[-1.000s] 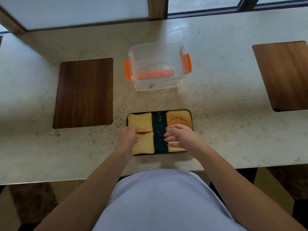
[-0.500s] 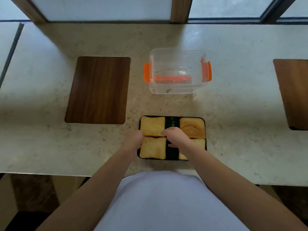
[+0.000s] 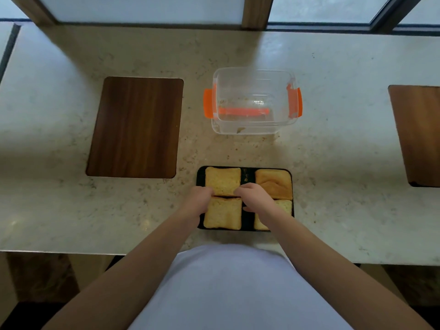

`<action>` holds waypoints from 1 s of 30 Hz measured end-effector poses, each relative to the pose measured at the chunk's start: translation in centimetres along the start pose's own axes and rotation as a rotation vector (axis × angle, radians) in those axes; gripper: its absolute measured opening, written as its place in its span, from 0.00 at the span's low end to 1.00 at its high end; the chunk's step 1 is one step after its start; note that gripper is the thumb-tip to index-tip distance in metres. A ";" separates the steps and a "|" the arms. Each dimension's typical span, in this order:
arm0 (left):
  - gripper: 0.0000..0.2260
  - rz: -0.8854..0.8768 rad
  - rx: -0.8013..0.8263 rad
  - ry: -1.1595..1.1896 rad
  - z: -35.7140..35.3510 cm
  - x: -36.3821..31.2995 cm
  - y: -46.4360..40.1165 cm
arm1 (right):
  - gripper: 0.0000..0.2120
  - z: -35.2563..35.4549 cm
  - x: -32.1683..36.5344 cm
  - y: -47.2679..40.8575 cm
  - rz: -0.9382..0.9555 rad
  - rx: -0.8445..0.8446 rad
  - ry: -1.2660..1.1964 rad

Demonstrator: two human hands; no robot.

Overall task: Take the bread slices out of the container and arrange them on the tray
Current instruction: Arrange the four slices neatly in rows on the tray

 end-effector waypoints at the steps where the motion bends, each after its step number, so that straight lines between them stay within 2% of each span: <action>1: 0.07 0.001 -0.002 -0.001 -0.1 -0.1 -0.1 | 0.25 0.1 0.1 0.0 0.005 -0.001 0.003; 3: 0.10 -0.008 0.009 -0.020 -0.3 -0.2 -0.2 | 0.26 0.3 0.2 0.2 0.013 0.004 0.007; 6: 0.05 -0.026 0.006 -0.008 0.0 -0.1 -0.1 | 0.31 0.4 0.0 0.5 0.017 0.001 0.004; 9: 0.03 -0.086 -0.036 -0.020 0.4 -0.3 0.0 | 0.32 0.7 -0.6 1.0 0.016 -0.008 -0.011; 13: 0.08 -0.139 -0.040 -0.023 0.1 -0.8 -0.1 | 0.31 0.4 -1.7 1.5 -0.006 0.008 -0.065; 16: 0.12 -0.132 -0.040 -0.037 0.1 -0.7 -0.2 | 0.30 0.1 -1.7 1.5 0.010 0.003 -0.072; 20: 0.08 -0.134 -0.004 -0.048 -0.3 -0.5 -0.5 | 0.30 0.0 -1.6 1.3 0.027 -0.001 -0.065; 30: 0.09 -0.019 0.031 0.060 -0.6 0.5 -0.8 | 0.30 0.0 -1.4 1.1 0.049 -0.016 -0.005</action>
Point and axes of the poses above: each hand's wrist, its own y-axis away from the middle knuckle, its own z-axis out of the back of the hand, x = y × z, the point moved 9 cm from there along -y, towards the middle knuckle, and after that the axes turned 12 degrees about -y, right-handed, at the moved point
